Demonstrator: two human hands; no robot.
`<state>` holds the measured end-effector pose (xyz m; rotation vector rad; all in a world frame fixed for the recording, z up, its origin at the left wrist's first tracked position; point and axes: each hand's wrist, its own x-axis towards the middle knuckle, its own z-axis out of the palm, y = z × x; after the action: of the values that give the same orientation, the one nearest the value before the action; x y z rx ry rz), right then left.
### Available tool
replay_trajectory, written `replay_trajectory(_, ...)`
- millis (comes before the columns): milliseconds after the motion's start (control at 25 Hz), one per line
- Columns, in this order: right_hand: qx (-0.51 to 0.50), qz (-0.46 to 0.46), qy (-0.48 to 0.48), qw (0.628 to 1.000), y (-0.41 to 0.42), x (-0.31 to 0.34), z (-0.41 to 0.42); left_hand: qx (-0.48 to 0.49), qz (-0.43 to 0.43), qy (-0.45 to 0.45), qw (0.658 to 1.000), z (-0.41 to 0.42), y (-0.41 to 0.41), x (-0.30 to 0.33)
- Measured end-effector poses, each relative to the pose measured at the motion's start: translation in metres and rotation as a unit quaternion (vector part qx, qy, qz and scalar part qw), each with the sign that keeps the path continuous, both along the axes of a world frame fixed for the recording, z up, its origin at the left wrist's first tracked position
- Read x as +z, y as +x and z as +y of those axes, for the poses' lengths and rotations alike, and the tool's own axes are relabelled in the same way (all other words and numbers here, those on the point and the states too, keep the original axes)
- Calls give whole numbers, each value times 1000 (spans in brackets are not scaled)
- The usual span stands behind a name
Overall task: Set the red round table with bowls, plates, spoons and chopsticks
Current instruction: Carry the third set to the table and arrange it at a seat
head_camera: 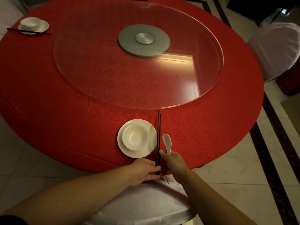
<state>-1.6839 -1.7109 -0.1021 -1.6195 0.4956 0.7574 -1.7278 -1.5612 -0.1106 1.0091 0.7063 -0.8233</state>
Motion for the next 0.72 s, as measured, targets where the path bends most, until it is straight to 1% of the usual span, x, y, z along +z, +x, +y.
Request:
replay_trajectory(200, -5, 28, 31, 999, -2, -2, 3, 15, 24, -30, 999, 8, 1, -3)
replay_trajectory(320, -8, 33, 25, 999, -1, -4, 5, -2, 37, -42, 998, 11, 0, -4)
replay_trajectory(560, -24, 37, 11, 999, 4, -11, 10, 27, 42, -66, 997, 15, 2, -10)
replay_trajectory(720, -33, 20, -6, 999, 10, -16, 17, 33, 38, -61, 997, 18, 6, -13)
